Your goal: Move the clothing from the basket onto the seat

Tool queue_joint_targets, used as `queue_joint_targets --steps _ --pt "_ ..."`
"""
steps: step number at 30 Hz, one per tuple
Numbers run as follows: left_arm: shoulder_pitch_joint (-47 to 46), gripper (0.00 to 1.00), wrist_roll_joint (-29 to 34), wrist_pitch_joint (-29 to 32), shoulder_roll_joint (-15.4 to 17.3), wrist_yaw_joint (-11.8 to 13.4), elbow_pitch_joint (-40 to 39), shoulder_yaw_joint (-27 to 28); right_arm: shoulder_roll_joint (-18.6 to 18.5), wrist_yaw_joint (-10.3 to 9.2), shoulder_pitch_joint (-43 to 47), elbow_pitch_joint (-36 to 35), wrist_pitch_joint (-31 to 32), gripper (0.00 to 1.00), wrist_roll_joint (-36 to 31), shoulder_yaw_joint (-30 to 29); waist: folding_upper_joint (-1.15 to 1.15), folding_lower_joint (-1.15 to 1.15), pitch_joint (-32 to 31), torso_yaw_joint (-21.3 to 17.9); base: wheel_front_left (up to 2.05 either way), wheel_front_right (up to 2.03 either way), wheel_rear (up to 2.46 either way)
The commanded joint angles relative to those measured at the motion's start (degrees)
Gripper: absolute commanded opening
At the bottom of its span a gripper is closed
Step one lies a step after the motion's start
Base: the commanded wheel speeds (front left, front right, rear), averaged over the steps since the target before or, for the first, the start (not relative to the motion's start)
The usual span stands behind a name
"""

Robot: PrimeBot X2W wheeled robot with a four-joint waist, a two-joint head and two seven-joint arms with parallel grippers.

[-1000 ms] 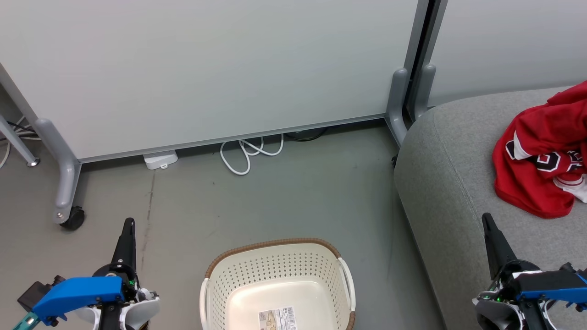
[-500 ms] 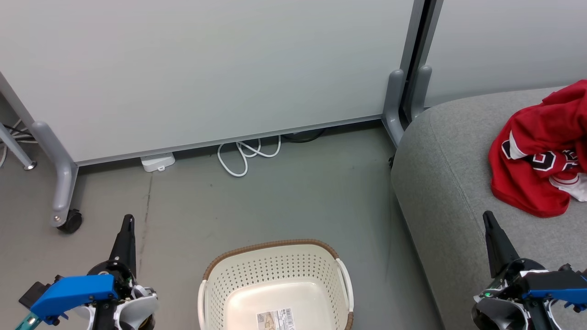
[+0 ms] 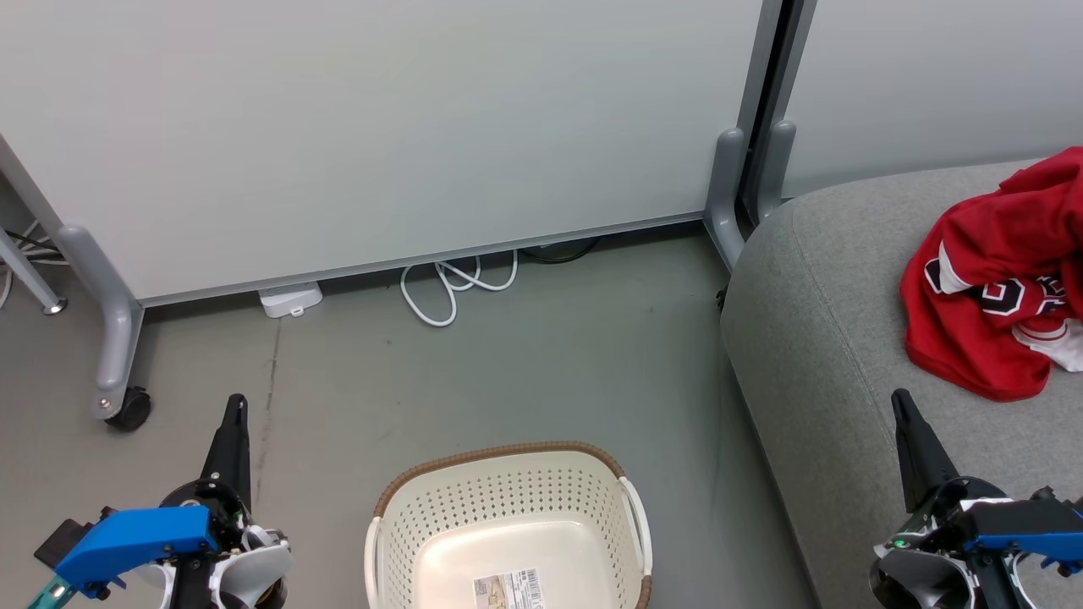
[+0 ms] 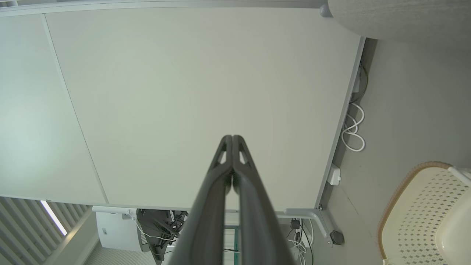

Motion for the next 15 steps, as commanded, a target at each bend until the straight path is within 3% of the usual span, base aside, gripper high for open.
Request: queue_joint_targets --steps 1,15 --pt "-0.56 0.00 -0.12 0.21 0.17 -0.22 -0.20 0.15 0.14 0.02 -0.81 -0.18 0.24 0.00 0.13 -0.10 0.00 0.00 0.00 0.00 0.00 0.00 0.00" --pt "-0.56 0.00 -0.12 0.20 0.17 -0.22 -0.21 0.14 0.14 0.02 -0.81 -0.17 0.23 0.00 0.14 -0.09 0.00 0.00 0.00 0.00 0.00 0.00 0.00"
